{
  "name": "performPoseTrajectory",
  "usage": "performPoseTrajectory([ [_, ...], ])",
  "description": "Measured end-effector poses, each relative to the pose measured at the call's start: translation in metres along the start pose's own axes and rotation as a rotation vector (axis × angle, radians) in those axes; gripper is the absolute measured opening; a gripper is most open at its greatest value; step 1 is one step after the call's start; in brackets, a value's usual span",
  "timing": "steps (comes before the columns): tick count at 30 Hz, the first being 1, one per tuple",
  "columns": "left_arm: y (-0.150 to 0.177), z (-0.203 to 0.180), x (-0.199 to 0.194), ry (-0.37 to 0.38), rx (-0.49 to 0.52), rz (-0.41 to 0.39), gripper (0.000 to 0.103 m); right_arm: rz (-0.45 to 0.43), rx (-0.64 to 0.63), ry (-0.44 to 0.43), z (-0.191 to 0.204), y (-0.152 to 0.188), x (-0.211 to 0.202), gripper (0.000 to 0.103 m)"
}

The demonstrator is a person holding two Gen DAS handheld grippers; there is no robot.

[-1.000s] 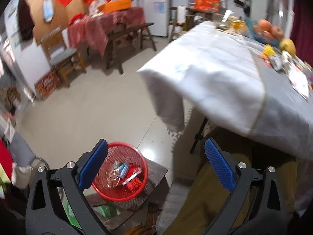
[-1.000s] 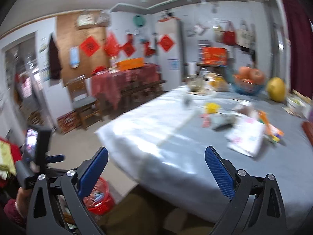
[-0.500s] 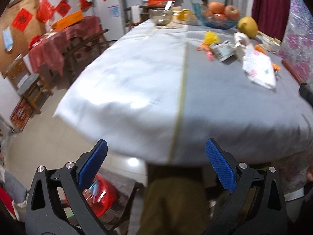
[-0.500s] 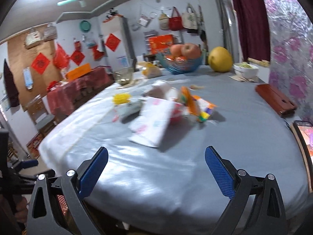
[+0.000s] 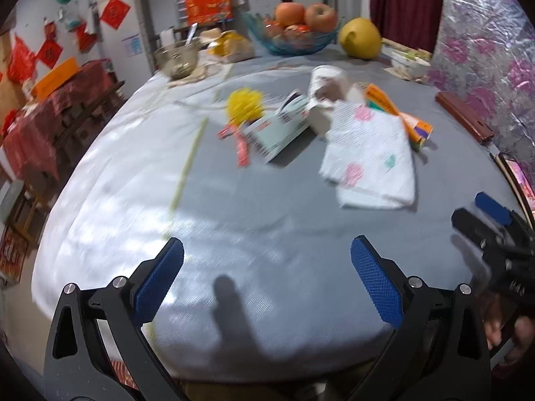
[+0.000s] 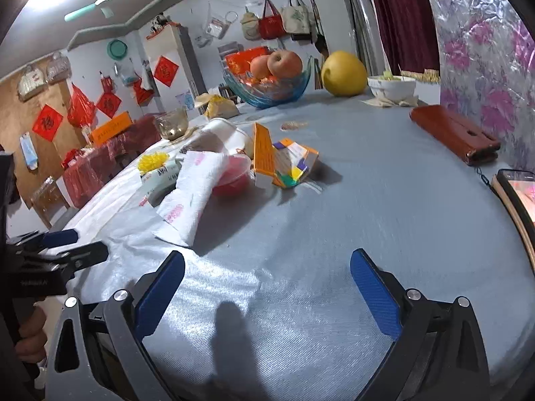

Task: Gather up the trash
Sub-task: 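Move both tools back over the table toward the remaining trash, then grasp the white pink-rose paper towel with the left tool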

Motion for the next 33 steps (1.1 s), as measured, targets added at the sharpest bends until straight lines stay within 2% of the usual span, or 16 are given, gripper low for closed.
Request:
performPoseTrajectory([
  [7, -0.032, -0.003, 0.021, -0.009, 0.040, -0.037, 0.096, -0.004, -0.023, 0.001, 0.003, 0.001, 0.003, 0.098],
  [12, -0.043, -0.018, 0.023, 0.146, 0.065, -0.053, 0.096, -0.016, -0.124, 0.049, 0.011, 0.008, 0.008, 0.099],
  [15, -0.049, -0.034, 0.027, 0.189, 0.097, -0.053, 0.096, -0.011, -0.210, 0.076, 0.016, 0.012, 0.011, 0.099],
  [18, -0.060, -0.052, 0.039, 0.273, 0.118, -0.033, 0.096, -0.011, -0.206, 0.029, 0.010, 0.012, 0.006, 0.099],
  [21, -0.068, -0.068, 0.056, 0.282, 0.142, -0.011, 0.096, -0.011, -0.190, -0.010, 0.007, 0.011, 0.003, 0.099],
  [24, -0.066, -0.073, 0.071, 0.292, 0.145, 0.018, 0.094, -0.016, -0.219, -0.001, 0.009, 0.013, 0.003, 0.099],
  [25, -0.065, -0.070, 0.072, 0.283, 0.137, 0.015, 0.084, -0.021, -0.234, 0.010, 0.010, 0.015, 0.004, 0.099],
  [26, -0.064, -0.067, 0.070, 0.269, 0.130, -0.004, 0.069, -0.025, -0.240, 0.016, 0.011, 0.016, 0.004, 0.099],
  [27, -0.064, -0.065, 0.068, 0.284, 0.128, -0.009, 0.061, -0.030, -0.245, 0.020, 0.011, 0.017, 0.004, 0.099],
  [28, -0.062, -0.061, 0.064, 0.311, 0.113, -0.017, 0.047, -0.034, -0.241, 0.019, 0.011, 0.017, 0.003, 0.099],
  [29, -0.061, -0.055, 0.058, 0.338, 0.091, -0.028, 0.037, -0.037, -0.237, 0.016, 0.010, 0.017, 0.003, 0.099],
  [31, -0.056, -0.045, 0.047, 0.344, 0.069, -0.052, 0.030, -0.037, -0.235, 0.013, 0.010, 0.017, 0.002, 0.099],
  [33, -0.049, -0.033, 0.034, 0.314, 0.057, -0.073, 0.030, -0.036, -0.224, 0.007, 0.009, 0.016, 0.002, 0.099],
])
Point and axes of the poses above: each gripper's, at about its wrist camera, not at the fingertips, and x roughly the way its jaws point, z to its left, y to its underside, the point moved 3 cm from there along x, roughly the way its jaws point, and after that the axes turned 8 degrees about x, right-handed, at the moved point
